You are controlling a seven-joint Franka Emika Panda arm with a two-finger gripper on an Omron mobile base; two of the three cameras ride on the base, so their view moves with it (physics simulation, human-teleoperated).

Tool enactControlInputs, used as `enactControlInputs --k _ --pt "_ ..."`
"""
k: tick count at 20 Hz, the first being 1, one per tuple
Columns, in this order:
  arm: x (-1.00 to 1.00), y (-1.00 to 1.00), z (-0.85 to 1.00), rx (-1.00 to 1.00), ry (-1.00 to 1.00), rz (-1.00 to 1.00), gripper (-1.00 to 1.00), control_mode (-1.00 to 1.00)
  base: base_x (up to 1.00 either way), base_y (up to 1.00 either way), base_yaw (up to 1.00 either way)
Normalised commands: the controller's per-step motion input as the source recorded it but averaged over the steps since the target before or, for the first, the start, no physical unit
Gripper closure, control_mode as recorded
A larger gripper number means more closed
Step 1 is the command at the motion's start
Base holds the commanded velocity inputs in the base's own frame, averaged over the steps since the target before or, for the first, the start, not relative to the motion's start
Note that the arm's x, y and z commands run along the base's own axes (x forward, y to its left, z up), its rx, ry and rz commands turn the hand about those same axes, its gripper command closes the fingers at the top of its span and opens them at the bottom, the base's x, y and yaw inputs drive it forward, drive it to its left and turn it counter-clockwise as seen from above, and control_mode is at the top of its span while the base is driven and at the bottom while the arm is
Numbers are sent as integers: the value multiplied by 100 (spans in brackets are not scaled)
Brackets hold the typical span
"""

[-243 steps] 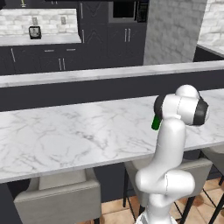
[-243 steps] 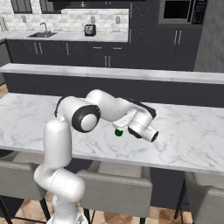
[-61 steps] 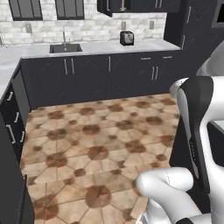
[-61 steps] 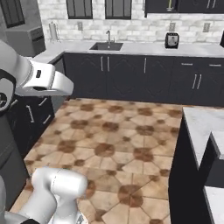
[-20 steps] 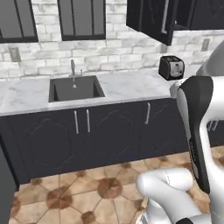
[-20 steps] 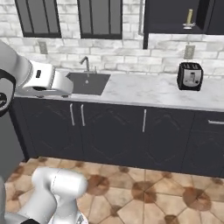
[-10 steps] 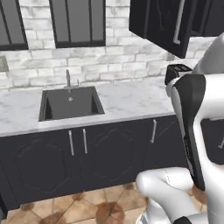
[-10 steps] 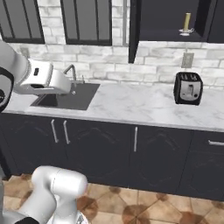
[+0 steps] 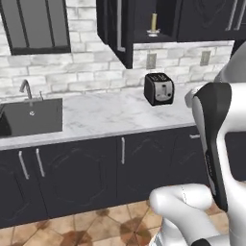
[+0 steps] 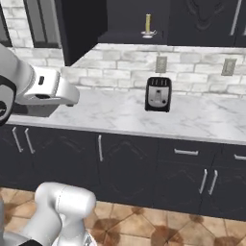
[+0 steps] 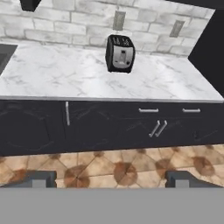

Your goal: Get the candle and the beer from the cabinet and move them to the dining counter.

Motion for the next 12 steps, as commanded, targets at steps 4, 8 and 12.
enactControlInputs --k 4,8,12 --pt "0 0 0 0 0 0 -100 100 12 -100 0" --pt "0 0 0 0 0 0 -100 100 44 -74 0" --pt "0 0 0 0 0 0 -100 100 66 -7 0"
